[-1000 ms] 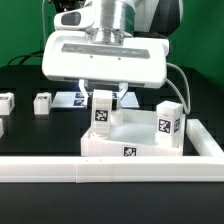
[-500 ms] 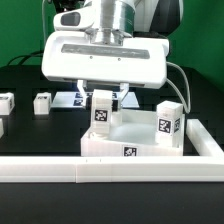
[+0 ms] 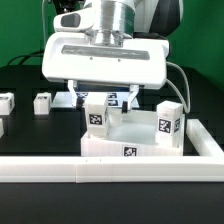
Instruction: Assemble square table
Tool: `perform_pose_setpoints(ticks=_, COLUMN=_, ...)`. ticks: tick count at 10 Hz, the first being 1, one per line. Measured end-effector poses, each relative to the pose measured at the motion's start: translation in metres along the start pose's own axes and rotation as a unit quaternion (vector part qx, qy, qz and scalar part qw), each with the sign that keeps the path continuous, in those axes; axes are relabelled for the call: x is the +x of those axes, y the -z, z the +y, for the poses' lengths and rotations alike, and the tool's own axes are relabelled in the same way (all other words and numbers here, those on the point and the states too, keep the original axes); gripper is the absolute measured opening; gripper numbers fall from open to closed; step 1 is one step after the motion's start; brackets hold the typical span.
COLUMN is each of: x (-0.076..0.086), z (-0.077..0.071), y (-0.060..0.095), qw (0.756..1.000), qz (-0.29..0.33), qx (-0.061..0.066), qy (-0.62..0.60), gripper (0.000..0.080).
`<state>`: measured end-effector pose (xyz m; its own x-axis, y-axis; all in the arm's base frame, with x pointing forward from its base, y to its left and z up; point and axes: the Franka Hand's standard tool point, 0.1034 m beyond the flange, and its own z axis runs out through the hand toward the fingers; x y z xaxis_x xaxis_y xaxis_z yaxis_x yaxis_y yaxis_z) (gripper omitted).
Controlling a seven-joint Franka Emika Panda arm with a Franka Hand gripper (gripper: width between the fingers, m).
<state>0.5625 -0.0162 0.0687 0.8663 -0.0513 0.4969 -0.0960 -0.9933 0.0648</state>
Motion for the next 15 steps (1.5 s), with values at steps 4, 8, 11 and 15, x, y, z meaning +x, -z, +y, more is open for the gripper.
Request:
perform_pose_setpoints(ticks=4, x=0.006, z=0.002, y=0.007, qw=1.000, qz=-0.008, qx=0.003, qy=-0.001, gripper=0.0648)
perform_pose_setpoints(ticks=8, x=0.013, z=0.006, y=0.015, qw=1.000, qz=-0.020, qx=0.009, qy=-0.001, gripper=0.0648)
perform_pose_setpoints(ticks=11, x=0.013, z=0.009, y=0.003, qw=0.993, qz=-0.112, qx=0.025, qy=-0.014, gripper=0.0648)
perform_pose_setpoints(ticks=15, x=0.019, z=0.004, y=0.007, qw=0.964, qz=-0.257, qx=0.051, qy=-0.041, gripper=0.0648)
